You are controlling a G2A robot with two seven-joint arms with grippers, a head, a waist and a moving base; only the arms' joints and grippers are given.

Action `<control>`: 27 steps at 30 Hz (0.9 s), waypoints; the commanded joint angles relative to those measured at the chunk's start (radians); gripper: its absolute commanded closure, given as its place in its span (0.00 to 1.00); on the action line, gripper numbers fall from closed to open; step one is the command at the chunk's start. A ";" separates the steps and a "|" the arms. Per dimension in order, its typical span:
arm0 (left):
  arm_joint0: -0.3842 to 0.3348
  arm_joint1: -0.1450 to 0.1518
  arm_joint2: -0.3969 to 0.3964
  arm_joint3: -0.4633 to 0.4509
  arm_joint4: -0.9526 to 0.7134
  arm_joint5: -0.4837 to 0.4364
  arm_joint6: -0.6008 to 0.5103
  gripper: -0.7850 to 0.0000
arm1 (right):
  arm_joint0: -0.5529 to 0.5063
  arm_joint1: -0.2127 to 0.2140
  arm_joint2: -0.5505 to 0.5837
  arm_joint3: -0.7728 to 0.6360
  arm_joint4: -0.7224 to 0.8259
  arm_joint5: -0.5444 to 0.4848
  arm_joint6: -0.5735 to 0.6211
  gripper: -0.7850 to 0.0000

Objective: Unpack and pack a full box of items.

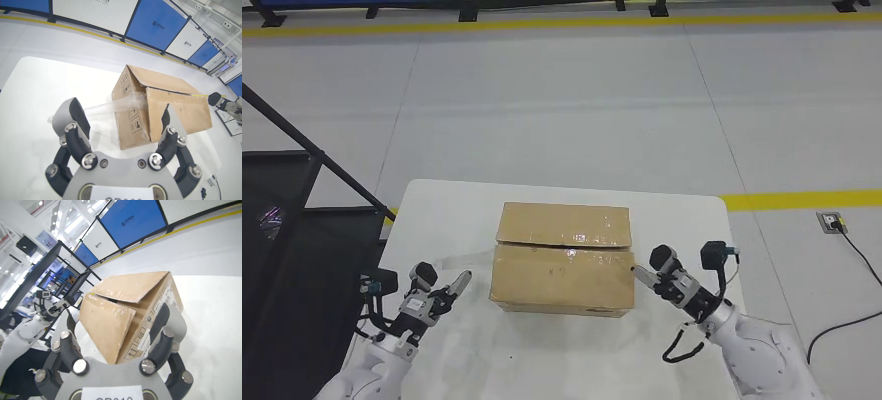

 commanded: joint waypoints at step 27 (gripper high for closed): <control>0.017 0.001 -0.010 -0.060 -0.093 -0.056 -0.027 0.00 | 0.041 0.072 -0.062 -0.001 0.644 -0.300 0.597 0.00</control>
